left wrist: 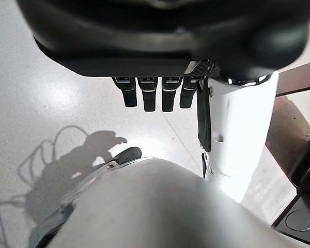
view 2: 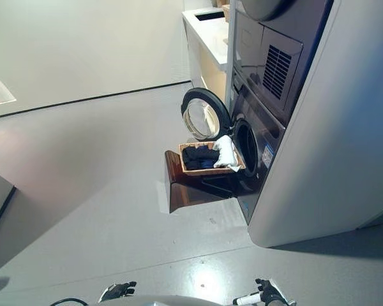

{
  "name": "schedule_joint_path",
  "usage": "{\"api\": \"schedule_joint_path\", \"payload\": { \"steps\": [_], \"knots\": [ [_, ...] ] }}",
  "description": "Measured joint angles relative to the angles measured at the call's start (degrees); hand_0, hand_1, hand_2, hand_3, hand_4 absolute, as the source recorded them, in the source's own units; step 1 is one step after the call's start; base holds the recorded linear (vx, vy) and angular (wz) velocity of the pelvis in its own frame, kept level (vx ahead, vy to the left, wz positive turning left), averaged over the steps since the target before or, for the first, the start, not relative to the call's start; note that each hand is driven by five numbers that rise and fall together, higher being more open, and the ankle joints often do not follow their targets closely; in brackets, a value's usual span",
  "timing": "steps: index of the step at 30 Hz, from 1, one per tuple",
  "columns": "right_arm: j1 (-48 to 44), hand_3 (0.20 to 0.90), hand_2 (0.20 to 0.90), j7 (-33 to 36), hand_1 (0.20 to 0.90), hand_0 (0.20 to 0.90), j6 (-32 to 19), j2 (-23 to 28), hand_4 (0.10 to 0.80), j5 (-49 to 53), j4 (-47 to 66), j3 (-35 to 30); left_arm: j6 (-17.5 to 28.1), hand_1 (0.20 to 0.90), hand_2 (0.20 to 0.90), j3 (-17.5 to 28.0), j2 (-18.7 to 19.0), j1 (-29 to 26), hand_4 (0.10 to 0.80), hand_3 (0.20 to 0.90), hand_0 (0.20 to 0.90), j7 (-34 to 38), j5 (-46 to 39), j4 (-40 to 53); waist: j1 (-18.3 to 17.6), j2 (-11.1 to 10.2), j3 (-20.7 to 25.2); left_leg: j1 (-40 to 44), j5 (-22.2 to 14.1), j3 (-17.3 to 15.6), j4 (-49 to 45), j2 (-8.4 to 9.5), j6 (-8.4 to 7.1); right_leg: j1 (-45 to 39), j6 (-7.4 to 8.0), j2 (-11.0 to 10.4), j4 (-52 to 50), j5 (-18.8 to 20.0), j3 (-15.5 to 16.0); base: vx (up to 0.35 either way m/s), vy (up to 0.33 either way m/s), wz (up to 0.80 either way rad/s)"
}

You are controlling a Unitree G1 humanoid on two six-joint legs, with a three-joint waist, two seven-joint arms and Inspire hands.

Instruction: Pick up the clothes and place them into the washing machine

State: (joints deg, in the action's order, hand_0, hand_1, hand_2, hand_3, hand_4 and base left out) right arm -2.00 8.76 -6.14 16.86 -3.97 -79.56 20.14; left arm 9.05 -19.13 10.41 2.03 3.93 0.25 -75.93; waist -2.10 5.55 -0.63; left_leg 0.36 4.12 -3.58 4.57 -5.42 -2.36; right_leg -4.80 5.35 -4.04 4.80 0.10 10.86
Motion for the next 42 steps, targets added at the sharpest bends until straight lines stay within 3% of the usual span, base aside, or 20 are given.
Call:
{"api": "schedule_joint_path", "payload": {
  "steps": [4, 6, 8, 9, 12, 16, 19, 20, 21, 24, 27, 29, 30, 32, 33, 34, 36, 37, 39, 42],
  "knots": [
    [-1.1, 0.900, 0.900, -0.1, 0.900, 0.900, -0.2, -0.3, 0.800, 0.4, 0.0, -0.1, 0.0, 0.900, 0.900, 1.2, 0.0, -1.8, 0.800, 0.900, 0.900, 0.1, -2.0, -0.1, -0.1, -0.4, -2.2, -3.4, 0.2, 1.5, -4.6, -0.50, -1.52, 1.2, -1.99, 0.6, -1.7, -1.8, -1.5, -0.023, -0.119, 0.20],
    [-3.0, 0.900, 0.900, -0.1, 0.900, 0.900, 0.0, -1.1, 0.800, 0.4, -0.5, 0.1, -0.1, 0.900, 0.900, 2.8, 0.6, -3.6, 0.800, 0.900, 0.900, 0.4, -3.0, -0.7, 1.6, -2.3, -4.3, -6.6, 2.9, 2.7, -10.0, -0.01, -5.48, 1.9, -3.31, 0.7, -3.2, -2.3, -2.8, -0.013, -0.131, 0.15],
    [-4.4, 0.900, 0.900, -0.1, 0.900, 0.900, -0.1, -1.9, 0.800, 0.4, -1.2, 0.1, 0.1, 0.900, 0.900, 3.3, 1.7, -6.1, 0.800, 0.900, 0.900, 1.1, -4.4, -0.8, 2.9, -5.4, -6.9, -10.3, 7.4, 6.4, -17.2, 1.63, -9.24, 2.4, -4.73, -0.8, -4.6, -2.8, -4.2, 0.034, -0.044, 0.06],
    [-4.9, 0.900, 0.900, -0.1, 0.900, 0.900, 0.0, -1.8, 0.800, 0.4, -1.3, 0.2, 0.1, 0.900, 0.900, 3.6, 2.1, -6.0, 0.800, 0.900, 0.900, 1.1, -5.3, -1.2, 3.7, -6.2, -7.5, -11.5, 8.7, 7.5, -19.1, 1.97, -9.38, 2.2, -5.28, -1.0, -4.5, -2.8, -4.7, 0.152, 0.018, -0.02],
    [-6.0, 0.900, 0.900, 0.2, 0.900, 0.900, 0.7, 0.3, 0.800, 0.4, -2.6, 0.3, 0.1, 0.900, 0.900, 5.0, 1.5, -6.3, 0.800, 0.900, 0.900, 1.5, -7.5, -1.1, 4.6, -5.5, -7.5, -15.1, 6.1, 7.2, -11.7, 2.52, -7.39, 1.5, -6.66, -0.5, -1.5, -2.2, -5.0, 0.274, 0.087, 0.08],
    [-6.3, 0.900, 0.900, 0.9, 0.900, 0.900, 1.2, 0.8, 0.800, 1.1, -3.0, -0.6, 0.1, 0.900, 0.900, 5.4, 0.4, -6.2, 0.800, 0.900, 0.900, 2.5, -9.5, -1.0, 5.8, -3.3, -7.4, -16.4, 6.4, 5.0, 0.4, 1.00, -7.38, 1.3, -7.22, 2.9, 0.1, -1.3, -7.8, 0.289, 0.135, -0.14],
    [-7.0, 0.900, 0.900, 1.4, 0.900, 0.900, 1.2, 1.0, 0.800, 1.8, -3.6, -0.6, -0.1, 0.900, 0.900, 5.2, -0.7, -5.6, 0.800, 0.900, 0.900, 3.1, -9.7, -0.7, 7.2, -2.0, -6.3, -13.5, 6.8, 4.0, 0.4, 1.25, -6.37, 0.3, -5.53, 3.2, 0.0, -2.7, -12.1, 0.339, 0.193, -0.87],
    [-6.9, 0.900, 0.900, 1.4, 0.900, 0.900, 1.2, 1.1, 0.800, 2.3, -3.6, -0.6, -0.1, 0.900, 0.900, 4.9, -1.2, -4.8, 0.800, 0.900, 0.900, 3.5, -9.7, -0.7, 7.5, -1.0, -5.6, -11.0, 6.5, 4.0, 0.3, 0.87, -5.53, -0.5, -4.38, 3.4, 0.0, -3.4, -13.4, 0.360, 0.191, -0.90],
    [-6.8, 0.900, 0.900, 1.6, 0.900, 0.900, 1.2, 0.6, 0.800, 2.6, -3.8, -0.7, -0.3, 0.900, 0.900, 4.8, -0.8, -4.6, 0.800, 0.900, 0.900, 3.5, -9.7, -0.7, 7.3, -1.3, -5.2, -9.7, 6.6, 2.9, 0.1, 1.76, 2.64, -1.2, -3.25, 2.4, -0.1, -3.9, -13.6, 0.354, 0.192, -0.77],
    [-6.8, 0.900, 0.900, 1.2, 0.900, 0.900, 1.1, -2.6, 0.800, 3.7, -3.2, -0.6, -0.4, 0.900, 0.900, 5.0, 1.3, -6.1, 0.800, 0.900, 0.900, 4.2, -9.7, -0.1, 6.9, -5.9, -4.7, -8.2, 4.4, 0.7, -0.6, 5.36, 4.72, -0.4, 0.06, -1.6, -4.5, -7.0, -11.4, 0.293, 0.204, -0.28],
    [-7.3, 0.900, 0.900, 1.1, 0.900, 0.900, 1.1, -2.9, 0.800, 5.0, -3.5, -3.7, -0.1, 0.900, 0.900, 4.5, 0.6, -8.0, 0.800, 0.900, 0.900, 4.0, -9.4, 1.0, 6.5, -6.4, -4.3, -7.4, 1.8, 0.1, -1.3, 7.00, 6.61, 4.6, 3.11, -3.1, -16.8, -10.9, -11.5, 0.208, 0.228, -0.01],
    [-8.2, 0.900, 0.900, 1.2, 0.900, 0.900, 1.1, -2.9, 0.800, 6.1, -3.3, -4.6, 0.0, 0.900, 0.900, 4.5, 0.5, -8.0, 0.800, 0.900, 0.900, 4.1, -9.1, 1.1, 6.0, -5.9, -4.1, -6.5, 0.7, -0.1, -1.6, 7.48, 7.28, 8.5, 3.44, -3.3, -25.7, -11.0, -11.5, 0.171, 0.203, -0.12],
    [-8.9, 0.900, 0.900, 1.3, 0.900, 0.900, 1.1, -2.9, 0.800, 6.8, -3.1, -4.8, -0.1, 0.900, 0.900, 4.3, 0.8, -7.8, 0.800, 0.900, 0.900, 4.1, -8.8, 1.1, 5.5, -5.5, -4.7, -5.5, 0.2, -0.3, -1.6, 7.42, 8.11, 12.1, 4.70, -3.7, -34.7, -10.3, -11.4, 0.145, 0.112, 0.08],
    [-8.3, 0.900, 0.900, 1.2, 0.900, 0.900, 1.1, -3.0, 0.800, 7.4, -2.9, -4.8, -0.2, 0.900, 0.900, 3.8, 1.5, -7.6, 0.800, 0.900, 0.900, 4.1, -8.4, 1.2, 4.5, -5.5, -4.7, -3.9, -1.1, 0.4, -1.2, 8.35, 9.49, 15.4, 4.59, -5.1, -42.7, -7.9, -10.9, 0.307, 0.132, 0.10],
    [-8.2, 0.900, 0.900, 1.2, 0.900, 0.900, 1.1, -2.7, 0.800, 7.7, -2.8, -5.0, -0.3, 0.900, 0.900, 2.8, 2.0, -7.6, 0.800, 0.900, 0.900, 4.2, -8.1, 1.2, 4.6, -5.2, -5.2, -2.7, -1.3, 1.5, -0.2, 8.77, 10.61, 18.0, 3.59, -5.6, -45.3, -9.5, -9.7, 0.371, 0.045, -0.19],
    [-8.8, 0.900, 0.900, 1.2, 0.900, 0.900, 1.2, -2.5, 0.800, 7.9, -2.5, -5.1, -0.6, 0.900, 0.900, 2.2, 2.3, -7.6, 0.800, 0.900, 0.900, 4.3, -8.0, 1.1, 4.5, -4.6, -5.8, -2.4, -1.1, 2.6, 0.0, 8.48, 11.04, 19.3, 2.29, -5.8, -42.7, -10.9, -6.7, 0.271, 0.003, -0.22],
    [-9.1, 0.900, 0.900, 1.3, 0.900, 0.900, 1.1, -2.2, 0.800, 7.9, -2.3, -5.0, -1.1, 0.900, 0.900, 2.5, 2.3, -7.5, 0.800, 0.900, 0.900, 4.3, -8.0, 1.0, 3.3, -3.6, -6.9, -1.9, -1.2, 3.1, 0.0, 8.26, 11.06, 19.8, 2.26, -5.8, -31.9, -10.5, -1.7, 0.204, -0.078, 0.05],
    [-9.1, 0.900, 0.900, 1.3, 0.900, 0.900, 1.2, -2.2, 0.800, 7.9, -1.9, -5.1, -1.1, 0.900, 0.900, 2.6, 2.1, -7.7, 0.800, 0.900, 0.900, 4.4, -8.0, 0.9, 2.8, -3.5, -7.3, -1.8, -1.6, 3.4, -0.1, 8.38, 11.08, 20.3, 3.14, -5.8, -26.7, -9.8, -0.3, 0.382, -0.164, 0.24],
    [-9.1, 0.900, 0.900, 1.2, 0.900, 0.900, 1.3, -2.2, 0.800, 8.1, -2.1, -5.1, -1.1, 0.900, 0.900, 2.8, 1.7, -8.6, 0.800, 0.900, 0.900, 4.9, -7.9, -0.3, 2.3, -4.0, -7.8, -1.7, -2.5, 3.9, 0.0, 8.61, 10.18, 20.8, 4.50, -5.2, -11.2, -3.3, 2.1, 0.298, -0.127, 0.22],
    [-9.2, 0.900, 0.900, 1.4, 0.900, 0.900, 1.3, -2.2, 0.800, 9.1, -1.7, -5.2, -1.1, 0.900, 0.900, 2.7, 1.7, -8.5, 0.800, 0.900, 0.900, 4.8, -7.7, -0.1, 1.3, -6.9, -8.8, 0.6, -3.1, 5.5, 0.0, 10.20, 8.95, 20.6, 3.28, -5.9, -5.9, 5.0, 2.5, 0.248, -0.143, 0.41]
  ]
}}
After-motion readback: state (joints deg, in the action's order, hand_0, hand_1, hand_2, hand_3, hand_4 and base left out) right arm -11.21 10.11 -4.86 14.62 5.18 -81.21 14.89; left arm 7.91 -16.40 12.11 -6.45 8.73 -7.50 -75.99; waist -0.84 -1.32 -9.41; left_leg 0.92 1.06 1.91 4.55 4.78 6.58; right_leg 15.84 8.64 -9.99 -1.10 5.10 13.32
